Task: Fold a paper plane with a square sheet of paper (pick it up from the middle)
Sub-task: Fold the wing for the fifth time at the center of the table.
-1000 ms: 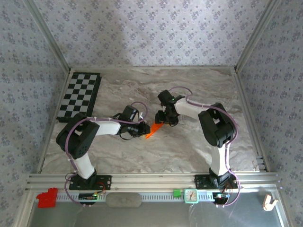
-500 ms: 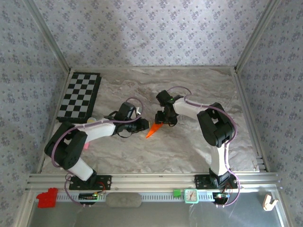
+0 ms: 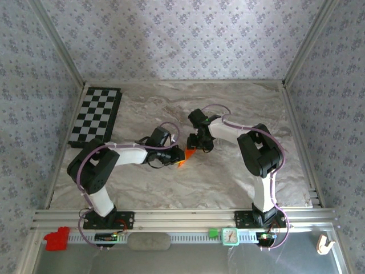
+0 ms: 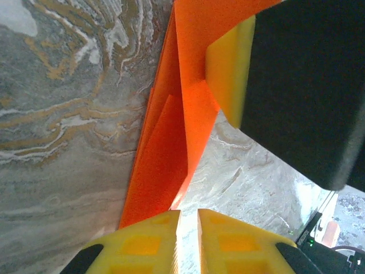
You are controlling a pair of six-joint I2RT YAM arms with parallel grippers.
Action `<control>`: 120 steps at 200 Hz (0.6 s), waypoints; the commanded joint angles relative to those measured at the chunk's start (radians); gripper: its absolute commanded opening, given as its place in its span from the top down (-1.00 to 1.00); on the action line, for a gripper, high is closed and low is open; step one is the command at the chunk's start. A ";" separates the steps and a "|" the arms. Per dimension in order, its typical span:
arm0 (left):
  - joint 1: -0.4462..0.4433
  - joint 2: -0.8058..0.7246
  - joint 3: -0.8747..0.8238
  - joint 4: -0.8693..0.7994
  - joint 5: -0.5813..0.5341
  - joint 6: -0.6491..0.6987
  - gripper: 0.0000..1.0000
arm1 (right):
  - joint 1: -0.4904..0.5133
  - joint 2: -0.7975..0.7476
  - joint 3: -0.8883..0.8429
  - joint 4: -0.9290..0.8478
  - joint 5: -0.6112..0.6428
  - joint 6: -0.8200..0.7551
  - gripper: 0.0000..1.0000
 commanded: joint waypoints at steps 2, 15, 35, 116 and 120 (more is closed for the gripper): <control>-0.006 0.014 0.037 0.001 0.006 -0.002 0.69 | 0.001 0.124 -0.069 -0.025 0.038 0.012 -0.11; -0.006 0.013 0.041 -0.012 -0.006 0.001 0.69 | 0.002 0.123 -0.069 -0.026 0.037 0.012 -0.11; -0.006 -0.005 0.045 -0.027 -0.019 0.007 0.70 | 0.003 0.125 -0.069 -0.027 0.039 0.013 -0.10; -0.046 -0.061 0.055 -0.068 -0.050 0.023 0.67 | 0.003 0.138 -0.061 -0.036 0.041 0.037 -0.11; -0.047 -0.056 0.056 -0.070 -0.051 0.023 0.66 | 0.003 0.138 -0.060 -0.038 0.040 0.039 -0.11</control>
